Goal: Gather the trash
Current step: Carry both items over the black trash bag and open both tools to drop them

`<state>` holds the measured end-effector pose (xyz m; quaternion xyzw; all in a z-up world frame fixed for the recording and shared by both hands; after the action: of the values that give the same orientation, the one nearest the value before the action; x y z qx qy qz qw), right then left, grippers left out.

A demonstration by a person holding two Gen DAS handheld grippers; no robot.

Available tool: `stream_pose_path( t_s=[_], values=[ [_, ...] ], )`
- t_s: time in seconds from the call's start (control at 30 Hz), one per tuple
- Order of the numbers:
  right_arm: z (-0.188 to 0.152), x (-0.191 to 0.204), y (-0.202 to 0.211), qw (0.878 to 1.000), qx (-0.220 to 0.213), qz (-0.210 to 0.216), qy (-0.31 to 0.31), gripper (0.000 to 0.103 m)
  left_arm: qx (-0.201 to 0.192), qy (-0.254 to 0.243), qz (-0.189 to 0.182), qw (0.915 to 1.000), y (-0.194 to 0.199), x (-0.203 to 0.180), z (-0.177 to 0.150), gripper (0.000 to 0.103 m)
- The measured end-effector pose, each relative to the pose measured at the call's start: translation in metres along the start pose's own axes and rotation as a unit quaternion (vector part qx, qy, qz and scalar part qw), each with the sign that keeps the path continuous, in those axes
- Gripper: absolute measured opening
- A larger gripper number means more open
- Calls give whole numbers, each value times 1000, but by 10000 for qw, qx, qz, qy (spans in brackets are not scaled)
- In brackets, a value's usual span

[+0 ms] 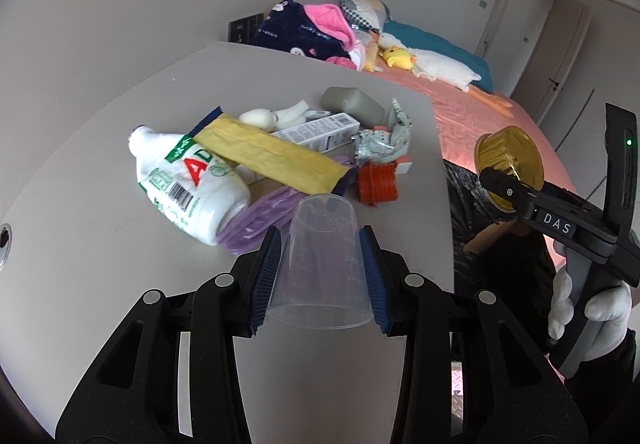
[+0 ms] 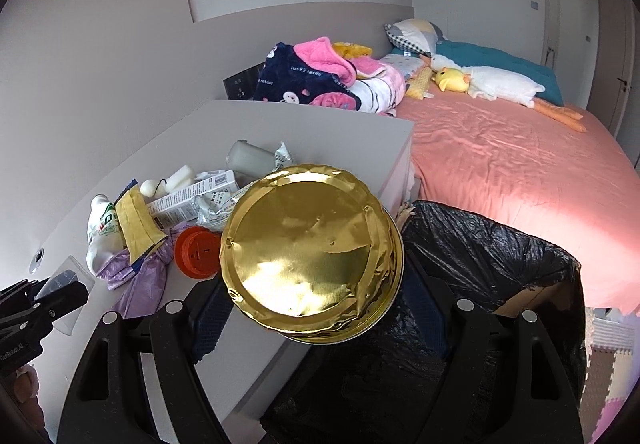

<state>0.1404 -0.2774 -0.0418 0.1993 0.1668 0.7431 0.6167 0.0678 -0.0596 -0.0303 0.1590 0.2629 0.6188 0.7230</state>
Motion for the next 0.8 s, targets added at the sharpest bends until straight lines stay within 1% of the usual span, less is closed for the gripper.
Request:
stream_pose_path(
  t_s=[0.2, 0.47, 0.63, 0.8],
  values=[
    [3, -27, 17, 9995, -113, -243, -145, 79, -2, -269, -316, 9991, -10, -34, 9, 40],
    [4, -58, 35, 9978, -215, -536, -340, 79, 89, -580, -712, 9957, -24, -76, 13, 40],
    [2, -80, 46, 9958, -254, -738, -473, 79, 153, -694, -1034, 9921, -30, -103, 11, 40],
    [-1, -105, 57, 9933, -260, -869, -711, 79, 303, -776, -1374, 9870, -39, -129, 7, 40]
  ],
)
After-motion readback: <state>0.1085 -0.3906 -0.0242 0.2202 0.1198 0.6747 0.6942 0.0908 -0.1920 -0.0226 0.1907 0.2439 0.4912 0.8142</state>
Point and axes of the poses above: each gripper's, at about its wrist camera, not at the fingertips, and y roughly against the way its jaws point, x to its left, z to its top, the point moved 5 cm from there along -y, roughly the way its jaws point, and after that the axes turned 12 degrees about -x, right-handed, at the moved point
